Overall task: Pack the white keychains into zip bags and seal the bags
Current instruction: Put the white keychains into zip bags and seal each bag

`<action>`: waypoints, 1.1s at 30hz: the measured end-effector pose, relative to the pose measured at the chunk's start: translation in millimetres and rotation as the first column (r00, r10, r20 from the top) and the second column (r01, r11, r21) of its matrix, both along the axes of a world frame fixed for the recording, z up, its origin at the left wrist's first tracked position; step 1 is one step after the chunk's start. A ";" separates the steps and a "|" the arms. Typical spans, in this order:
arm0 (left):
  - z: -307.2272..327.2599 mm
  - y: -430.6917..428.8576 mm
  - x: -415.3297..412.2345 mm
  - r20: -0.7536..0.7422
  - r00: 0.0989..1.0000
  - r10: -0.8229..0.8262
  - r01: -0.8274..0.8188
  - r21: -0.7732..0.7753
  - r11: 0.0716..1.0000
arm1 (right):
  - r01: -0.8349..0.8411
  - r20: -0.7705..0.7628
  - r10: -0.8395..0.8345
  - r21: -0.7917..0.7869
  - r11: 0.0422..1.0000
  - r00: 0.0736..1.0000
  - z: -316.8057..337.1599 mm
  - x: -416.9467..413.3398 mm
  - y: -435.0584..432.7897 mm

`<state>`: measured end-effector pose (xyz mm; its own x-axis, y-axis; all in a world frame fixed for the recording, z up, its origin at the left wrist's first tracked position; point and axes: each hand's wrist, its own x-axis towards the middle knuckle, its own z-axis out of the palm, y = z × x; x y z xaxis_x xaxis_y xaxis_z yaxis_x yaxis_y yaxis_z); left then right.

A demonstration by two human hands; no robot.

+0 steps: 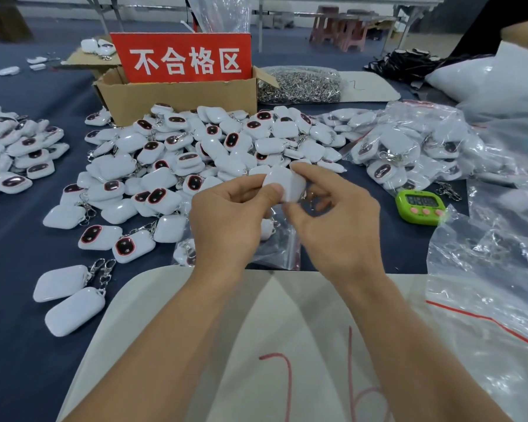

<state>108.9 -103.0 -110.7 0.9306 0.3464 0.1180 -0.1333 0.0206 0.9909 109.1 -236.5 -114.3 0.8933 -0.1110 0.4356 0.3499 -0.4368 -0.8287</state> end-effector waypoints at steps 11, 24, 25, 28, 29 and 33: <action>1.5 2.8 1.1 -0.027 0.998 -0.050 0.046 -0.108 0.993 | -0.024 -0.029 0.024 0.011 1.000 0.999 3.1 0.1 0.3; -19.8 -15.3 -7.9 -0.154 0.985 0.079 0.107 0.902 0.418 | 0.182 -0.387 0.010 0.456 0.871 0.922 3.9 19.0 -17.7; -19.4 -14.9 -8.1 -0.161 0.984 0.080 0.114 0.903 0.414 | 0.196 -0.392 -0.029 0.395 0.898 0.919 3.1 19.3 -18.9; -16.8 -14.2 -7.7 -0.173 0.981 0.082 0.116 0.877 0.467 | 0.245 -0.396 -0.133 0.246 0.938 0.909 1.6 18.9 -22.9; -15.8 -14.1 -7.3 -0.164 0.982 0.088 0.098 0.855 0.509 | 0.257 -0.397 -0.153 0.221 0.941 0.905 0.6 19.1 -23.9; -13.5 -13.8 -8.8 -0.081 0.994 0.075 0.016 0.782 0.623 | 0.200 -0.440 -0.096 0.195 0.960 0.893 -0.2 18.5 -24.6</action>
